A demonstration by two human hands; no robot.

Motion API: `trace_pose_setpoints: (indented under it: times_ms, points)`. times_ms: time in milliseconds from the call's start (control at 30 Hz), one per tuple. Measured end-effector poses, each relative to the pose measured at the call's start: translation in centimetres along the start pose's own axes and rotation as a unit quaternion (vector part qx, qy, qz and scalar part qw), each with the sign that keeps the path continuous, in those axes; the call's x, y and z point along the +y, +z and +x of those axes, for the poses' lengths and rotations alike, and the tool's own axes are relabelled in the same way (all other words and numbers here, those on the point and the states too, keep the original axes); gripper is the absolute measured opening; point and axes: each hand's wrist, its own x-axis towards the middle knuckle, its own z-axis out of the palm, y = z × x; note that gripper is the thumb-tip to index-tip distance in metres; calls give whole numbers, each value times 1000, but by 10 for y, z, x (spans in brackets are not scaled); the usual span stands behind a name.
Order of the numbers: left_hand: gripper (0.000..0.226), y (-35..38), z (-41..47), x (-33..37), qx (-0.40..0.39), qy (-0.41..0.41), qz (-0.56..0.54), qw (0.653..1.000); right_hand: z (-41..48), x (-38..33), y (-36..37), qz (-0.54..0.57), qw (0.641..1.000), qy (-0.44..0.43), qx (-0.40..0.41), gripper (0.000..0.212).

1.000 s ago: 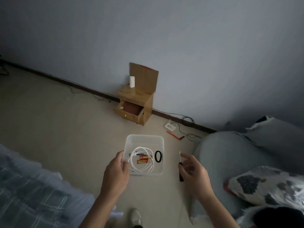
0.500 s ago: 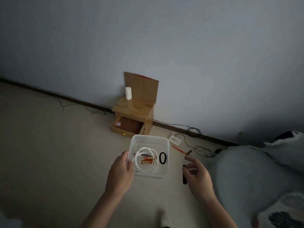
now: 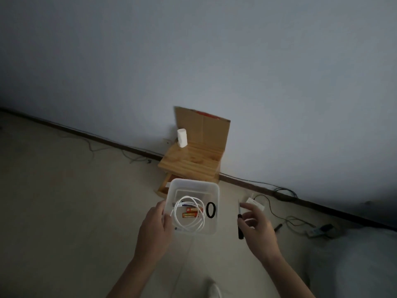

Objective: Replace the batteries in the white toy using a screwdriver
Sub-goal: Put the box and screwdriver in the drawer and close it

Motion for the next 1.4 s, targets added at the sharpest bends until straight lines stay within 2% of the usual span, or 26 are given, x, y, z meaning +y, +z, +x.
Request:
trace_pose_setpoints:
  times_ms: [133, 400, 767, 900, 1133, 1400]
  points:
    - [37, -2, 70, 1, 1, 2, 3, 1000, 68, -23, 22, -18, 1000, 3, -14, 31]
    - [36, 7, 188, -35, -25, -11, -18, 999, 163, -40, 81, -36, 999, 12, 21, 32]
    - [36, 19, 370, -133, -191, 57, 29, 980, 271, -25, 219, -36, 986, 122, 109, 35]
    - [33, 39, 417, -171, -223, 70, 45, 971, 299, -7, 261, -56, 980, 163, 101, 37]
    - [37, 114, 442, -252, -240, 31, 43, 969, 357, 81, 312, -101, 972, 197, 77, 38]
    - [37, 237, 427, -355, -249, -7, 28, 968, 402, 237, 362, -124, 975, 177, 54, 39]
